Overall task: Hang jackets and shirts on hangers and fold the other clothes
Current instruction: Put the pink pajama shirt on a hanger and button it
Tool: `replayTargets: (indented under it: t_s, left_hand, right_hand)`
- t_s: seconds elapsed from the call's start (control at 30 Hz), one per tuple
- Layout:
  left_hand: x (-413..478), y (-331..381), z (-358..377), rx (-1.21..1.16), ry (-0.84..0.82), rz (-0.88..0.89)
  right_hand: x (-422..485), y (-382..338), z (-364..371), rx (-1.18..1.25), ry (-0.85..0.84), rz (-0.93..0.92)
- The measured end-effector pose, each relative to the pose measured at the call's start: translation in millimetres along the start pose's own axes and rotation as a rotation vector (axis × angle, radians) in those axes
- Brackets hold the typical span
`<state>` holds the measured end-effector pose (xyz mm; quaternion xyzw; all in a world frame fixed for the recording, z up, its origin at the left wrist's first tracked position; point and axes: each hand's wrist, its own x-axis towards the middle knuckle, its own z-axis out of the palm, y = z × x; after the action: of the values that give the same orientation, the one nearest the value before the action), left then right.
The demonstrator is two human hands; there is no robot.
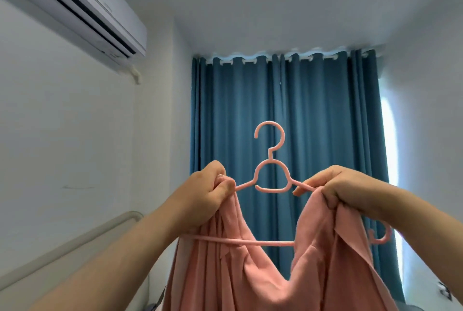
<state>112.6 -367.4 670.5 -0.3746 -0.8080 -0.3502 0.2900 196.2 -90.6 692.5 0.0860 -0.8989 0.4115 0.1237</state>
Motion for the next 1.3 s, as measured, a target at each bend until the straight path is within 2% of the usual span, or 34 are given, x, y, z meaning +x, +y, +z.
replayTargets:
  t_s: [0.1, 0.17, 0.23, 0.33, 0.47, 0.53, 0.57, 0.67, 0.8, 0.9, 0.97, 1.03, 1.2, 1.3]
  left_hand:
    - [-1.2, -8.1, 6.9, 0.050, -0.044, 0.032]
    - [2.9, -13.3, 9.0, 0.130, -0.004, 0.028]
    - [6.6, -16.8, 9.0, 0.168, 0.034, 0.019]
    - [11.0, -18.8, 10.9, 0.167, 0.066, -0.013]
    - [17.7, -25.4, 15.7, 0.202, 0.119, -0.088]
    - [22.2, -38.7, 9.7, 0.236, 0.166, -0.167]
    - [22.7, -46.4, 5.4, 0.230, 0.196, -0.203]
    - [17.1, -64.3, -8.2, 0.166, 0.300, -0.225]
    - [3.4, -73.8, -19.3, 0.090, 0.290, -0.044]
    - [-2.5, -82.7, -21.2, 0.270, 0.150, 0.087]
    - [-3.8, -86.7, -16.8, 0.457, 0.110, 0.105]
    - [-3.5, -83.8, -7.7, 0.528, 0.112, 0.097]
    - [4.8, -66.0, 24.0, 0.484, 0.155, -0.033]
    - [6.9, -58.3, 34.6, 0.396, 0.208, -0.043]
  right_hand:
    - [-3.3, 3.3, 2.2, -0.088, 0.070, -0.106]
    - [-2.6, 8.5, 6.6, -0.301, 0.263, -0.242]
    - [0.1, 16.5, 9.8, -0.410, 0.445, -0.322]
    - [7.8, 30.3, 10.8, -0.513, 0.598, -0.410]
    - [12.8, 38.4, 12.2, -0.643, 0.805, -0.502]
    - [11.7, 43.3, 5.2, -0.606, 0.907, -0.464]
    - [10.5, 46.1, -2.0, -0.511, 0.901, -0.373]
    - [13.5, 58.7, -23.5, -0.240, 0.695, 0.015]
    - [25.7, 74.8, -33.9, -0.065, 0.523, 0.259]
    - [32.4, 71.0, -34.3, 0.257, 0.451, 0.298]
    - [37.4, 64.7, -33.4, 0.308, 0.443, 0.276]
    - [41.7, 55.7, -30.0, 0.325, 0.421, 0.260]
    - [52.2, 32.8, -10.3, 0.544, 0.311, 0.249]
    - [51.3, 29.0, 16.8, 0.492, 0.193, 0.141]
